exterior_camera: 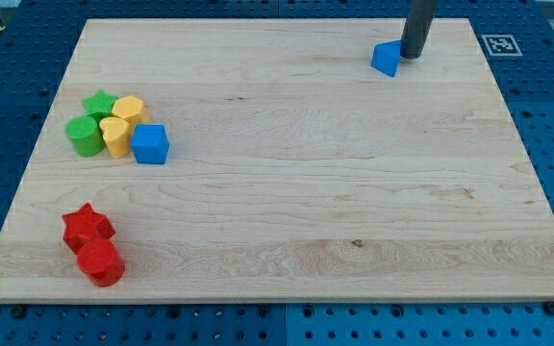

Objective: Move the blue triangle diagonally to the yellow hexagon

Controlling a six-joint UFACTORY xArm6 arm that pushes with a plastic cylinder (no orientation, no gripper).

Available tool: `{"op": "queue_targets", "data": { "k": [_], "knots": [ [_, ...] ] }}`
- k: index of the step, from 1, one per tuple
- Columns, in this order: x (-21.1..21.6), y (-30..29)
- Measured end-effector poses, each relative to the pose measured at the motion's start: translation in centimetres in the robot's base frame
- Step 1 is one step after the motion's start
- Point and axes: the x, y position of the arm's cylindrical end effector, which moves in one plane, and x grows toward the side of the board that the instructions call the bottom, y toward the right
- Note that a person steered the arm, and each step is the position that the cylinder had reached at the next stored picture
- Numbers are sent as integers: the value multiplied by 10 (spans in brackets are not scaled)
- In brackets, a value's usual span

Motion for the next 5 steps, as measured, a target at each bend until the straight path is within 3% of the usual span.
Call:
{"op": "queue_targets", "data": {
  "k": [5],
  "knots": [
    [2,-93]
  ]
}}
